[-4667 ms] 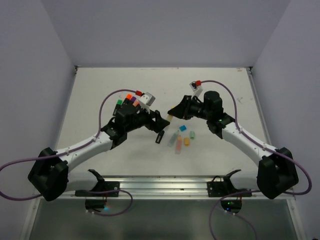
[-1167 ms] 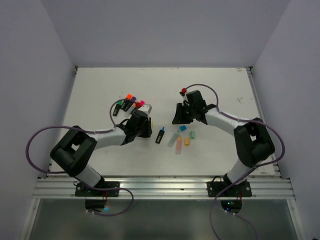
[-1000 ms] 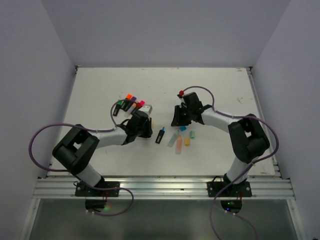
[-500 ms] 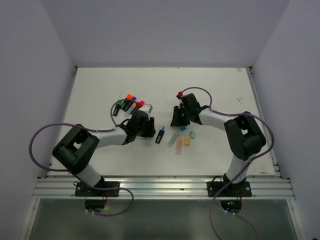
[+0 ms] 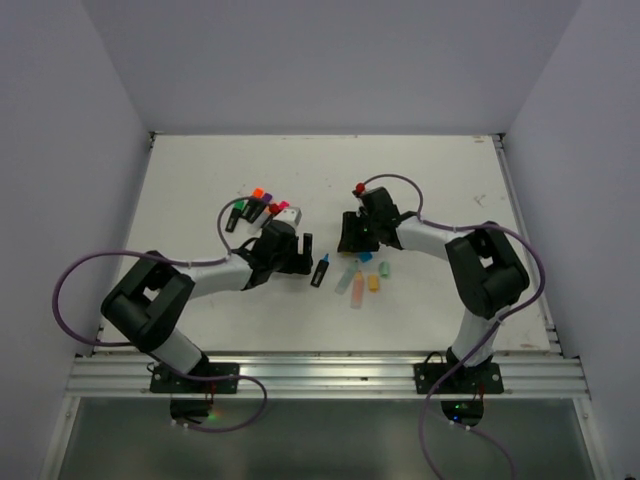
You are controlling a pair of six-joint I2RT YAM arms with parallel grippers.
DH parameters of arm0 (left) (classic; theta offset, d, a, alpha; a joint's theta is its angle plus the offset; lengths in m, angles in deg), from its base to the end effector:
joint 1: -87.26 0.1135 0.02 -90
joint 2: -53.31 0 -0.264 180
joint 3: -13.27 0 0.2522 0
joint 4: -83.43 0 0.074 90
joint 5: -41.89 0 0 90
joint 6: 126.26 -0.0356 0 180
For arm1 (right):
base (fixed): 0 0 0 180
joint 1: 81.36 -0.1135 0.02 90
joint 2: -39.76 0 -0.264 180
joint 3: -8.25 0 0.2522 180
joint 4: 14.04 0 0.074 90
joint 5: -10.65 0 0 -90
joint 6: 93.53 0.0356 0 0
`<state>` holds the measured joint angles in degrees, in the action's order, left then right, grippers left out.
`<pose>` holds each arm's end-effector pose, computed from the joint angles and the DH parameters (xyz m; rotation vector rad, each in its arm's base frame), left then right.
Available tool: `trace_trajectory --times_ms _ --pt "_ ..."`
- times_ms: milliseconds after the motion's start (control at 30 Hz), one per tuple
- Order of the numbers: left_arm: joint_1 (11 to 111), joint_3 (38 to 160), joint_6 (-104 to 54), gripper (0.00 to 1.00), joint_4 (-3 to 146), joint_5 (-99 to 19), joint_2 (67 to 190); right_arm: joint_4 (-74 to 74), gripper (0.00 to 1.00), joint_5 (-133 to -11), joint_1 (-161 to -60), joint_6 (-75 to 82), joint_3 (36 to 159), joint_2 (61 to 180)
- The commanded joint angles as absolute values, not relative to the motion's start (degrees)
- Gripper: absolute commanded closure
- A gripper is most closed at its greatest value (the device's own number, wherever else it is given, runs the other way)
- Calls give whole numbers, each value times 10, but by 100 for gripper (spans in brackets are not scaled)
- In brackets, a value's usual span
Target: Open the pen caps
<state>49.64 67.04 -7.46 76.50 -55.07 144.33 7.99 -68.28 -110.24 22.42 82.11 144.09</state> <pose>0.2433 -0.1821 0.1486 0.1218 2.3727 -0.4289 0.3198 0.1842 0.1550 -0.1506 2.5739 0.6244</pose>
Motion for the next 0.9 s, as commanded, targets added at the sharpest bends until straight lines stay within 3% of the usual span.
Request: trace_trajectory --times_ms 0,233,367,567,867 --pt "498 694 -85 14 728 -601 1413 74 46 -706 -1105 220 827 1429" --pt "518 766 -169 0 613 -723 1379 109 20 -727 -1105 204 840 1359" --pt "553 818 -200 0 576 -746 1393 133 8 -736 -1105 197 847 1300" --pt "591 919 -239 0 539 -738 1486 133 4 -744 -1105 192 830 1216" --pt "603 1005 -269 16 528 -697 1607 136 2 -764 -1105 182 793 1127"
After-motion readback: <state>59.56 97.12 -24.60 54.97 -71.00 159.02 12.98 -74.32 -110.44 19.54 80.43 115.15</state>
